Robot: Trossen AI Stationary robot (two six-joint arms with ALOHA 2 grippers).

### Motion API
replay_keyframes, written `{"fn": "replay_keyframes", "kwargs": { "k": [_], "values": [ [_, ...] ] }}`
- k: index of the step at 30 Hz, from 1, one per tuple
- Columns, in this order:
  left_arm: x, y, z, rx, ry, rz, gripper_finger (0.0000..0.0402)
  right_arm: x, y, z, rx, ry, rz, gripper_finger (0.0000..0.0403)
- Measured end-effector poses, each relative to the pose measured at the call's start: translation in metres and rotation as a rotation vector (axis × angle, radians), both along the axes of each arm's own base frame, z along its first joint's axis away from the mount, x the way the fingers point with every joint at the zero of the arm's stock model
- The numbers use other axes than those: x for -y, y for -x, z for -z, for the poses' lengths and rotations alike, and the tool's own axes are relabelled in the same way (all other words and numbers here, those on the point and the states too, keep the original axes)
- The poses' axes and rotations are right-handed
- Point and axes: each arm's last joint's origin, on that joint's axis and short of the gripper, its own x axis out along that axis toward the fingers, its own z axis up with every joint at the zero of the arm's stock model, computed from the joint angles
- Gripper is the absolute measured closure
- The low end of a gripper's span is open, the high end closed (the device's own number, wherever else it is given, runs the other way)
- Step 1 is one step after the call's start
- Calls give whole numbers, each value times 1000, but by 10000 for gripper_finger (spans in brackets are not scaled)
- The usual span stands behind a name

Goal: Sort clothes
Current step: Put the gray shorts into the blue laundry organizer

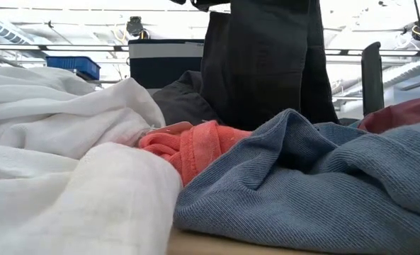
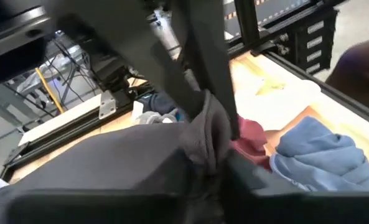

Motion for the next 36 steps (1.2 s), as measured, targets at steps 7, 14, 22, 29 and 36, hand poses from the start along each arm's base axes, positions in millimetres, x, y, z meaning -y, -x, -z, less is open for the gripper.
{"fn": "replay_keyframes", "kwargs": {
  "k": [7, 14, 22, 29, 36],
  "values": [
    [-1, 0, 0, 1, -24, -32, 384, 5, 12, -17, -67, 38, -38, 303],
    [-5, 1, -10, 72, -35, -126, 386, 12, 41, -50, -232, 34, 66, 222],
    [-9, 10, -82, 308, -25, -184, 387, -7, 99, -77, -117, 197, 252, 198],
    [-17, 23, -165, 417, 10, -271, 387, -30, 144, -58, 45, 216, 316, 201],
    [-25, 38, -220, 487, 40, -356, 387, -48, 154, 22, 94, 183, 283, 201]
  ]
}}
